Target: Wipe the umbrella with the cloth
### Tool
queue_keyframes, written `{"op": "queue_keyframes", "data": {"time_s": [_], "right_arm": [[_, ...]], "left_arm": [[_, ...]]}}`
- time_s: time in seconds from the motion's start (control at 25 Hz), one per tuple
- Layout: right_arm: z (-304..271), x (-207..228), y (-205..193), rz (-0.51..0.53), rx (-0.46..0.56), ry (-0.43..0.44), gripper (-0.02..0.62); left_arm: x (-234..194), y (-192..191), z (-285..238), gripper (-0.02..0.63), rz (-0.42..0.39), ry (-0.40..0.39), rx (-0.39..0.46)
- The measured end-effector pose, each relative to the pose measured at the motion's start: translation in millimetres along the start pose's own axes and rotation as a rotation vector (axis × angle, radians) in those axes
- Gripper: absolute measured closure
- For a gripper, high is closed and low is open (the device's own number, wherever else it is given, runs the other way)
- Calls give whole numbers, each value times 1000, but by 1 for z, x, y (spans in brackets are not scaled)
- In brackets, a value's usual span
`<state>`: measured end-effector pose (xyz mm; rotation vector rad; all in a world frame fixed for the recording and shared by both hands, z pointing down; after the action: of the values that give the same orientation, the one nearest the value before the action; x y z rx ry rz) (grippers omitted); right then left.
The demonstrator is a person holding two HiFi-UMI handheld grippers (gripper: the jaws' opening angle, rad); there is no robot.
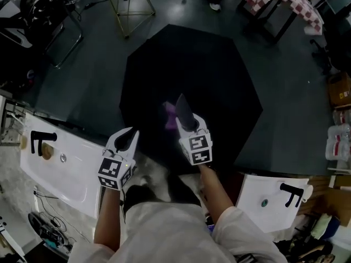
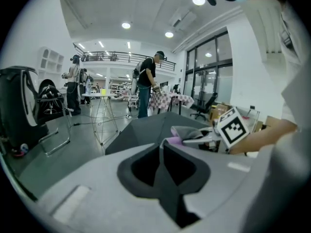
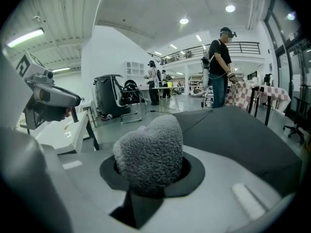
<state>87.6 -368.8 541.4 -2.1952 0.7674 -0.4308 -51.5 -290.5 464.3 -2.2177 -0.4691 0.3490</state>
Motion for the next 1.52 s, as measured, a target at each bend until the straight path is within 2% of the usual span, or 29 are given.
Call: {"op": "queue_keyframes", "data": {"time_s": [0.44, 0.72, 0.96, 1.52], "right_arm": [[-96, -39, -1, 49, -162, 66, 480], [-143, -32, -20, 29, -283, 41, 479], [-141, -11, -10, 17, -263, -1, 479], [-82, 76, -10, -69, -202, -86, 479]], "left_arm": [[-45, -8, -16, 578, 11, -37, -51], [-57, -15, -13, 578, 41, -31, -59], [-55, -22, -18, 591, 61, -36, -64], [-3, 1, -62, 601, -3, -102, -61]]}}
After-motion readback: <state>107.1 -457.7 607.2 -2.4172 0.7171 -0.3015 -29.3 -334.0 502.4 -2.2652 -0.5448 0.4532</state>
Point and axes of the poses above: the fingertips, and each gripper's own axes: z backward along the fingers, x to its right, y out of its top, the point moved 1 cm from there along z, backward along the fingers, and after that the axes turned 13 degrees about -x, right-handed, at the moved point
